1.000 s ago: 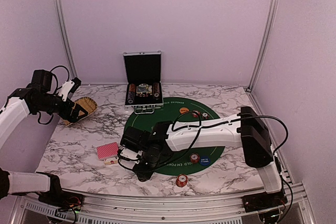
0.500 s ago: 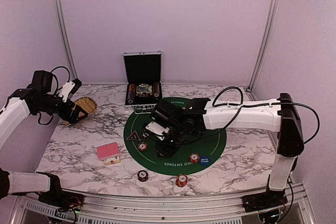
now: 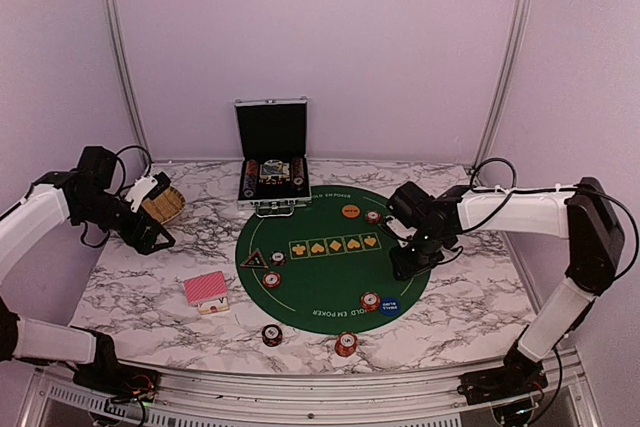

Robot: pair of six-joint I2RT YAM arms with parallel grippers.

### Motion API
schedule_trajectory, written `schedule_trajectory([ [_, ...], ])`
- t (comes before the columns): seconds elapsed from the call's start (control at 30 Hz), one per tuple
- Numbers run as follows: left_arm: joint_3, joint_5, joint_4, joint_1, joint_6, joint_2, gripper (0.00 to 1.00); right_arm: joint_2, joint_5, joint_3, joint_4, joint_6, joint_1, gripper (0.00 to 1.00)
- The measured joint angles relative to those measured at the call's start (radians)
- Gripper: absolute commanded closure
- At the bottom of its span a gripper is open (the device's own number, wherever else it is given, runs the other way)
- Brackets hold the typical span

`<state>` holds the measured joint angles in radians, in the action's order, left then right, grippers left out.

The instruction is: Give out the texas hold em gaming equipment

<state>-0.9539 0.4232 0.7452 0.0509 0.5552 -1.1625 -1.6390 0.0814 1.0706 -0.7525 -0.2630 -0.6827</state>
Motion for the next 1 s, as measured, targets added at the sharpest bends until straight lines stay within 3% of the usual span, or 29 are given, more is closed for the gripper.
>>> schedule_trajectory([
  [0.17,0.019,-0.002,0.028,0.042,0.033,-0.002,0.01,0.0,-0.001,-0.033,0.034,0.0,0.029,0.88],
  [0.37,0.043,-0.005,0.043,0.079,0.056,-0.002,0.01,-0.005,-0.008,-0.062,0.074,-0.006,0.035,0.8],
  [0.73,0.111,-0.056,0.047,0.172,0.109,-0.005,0.01,-0.057,-0.008,-0.064,0.1,-0.024,0.036,0.31],
  [1.0,0.113,-0.163,0.049,0.27,0.165,-0.109,0.01,-0.046,0.0,0.033,0.063,-0.029,0.037,0.11],
])
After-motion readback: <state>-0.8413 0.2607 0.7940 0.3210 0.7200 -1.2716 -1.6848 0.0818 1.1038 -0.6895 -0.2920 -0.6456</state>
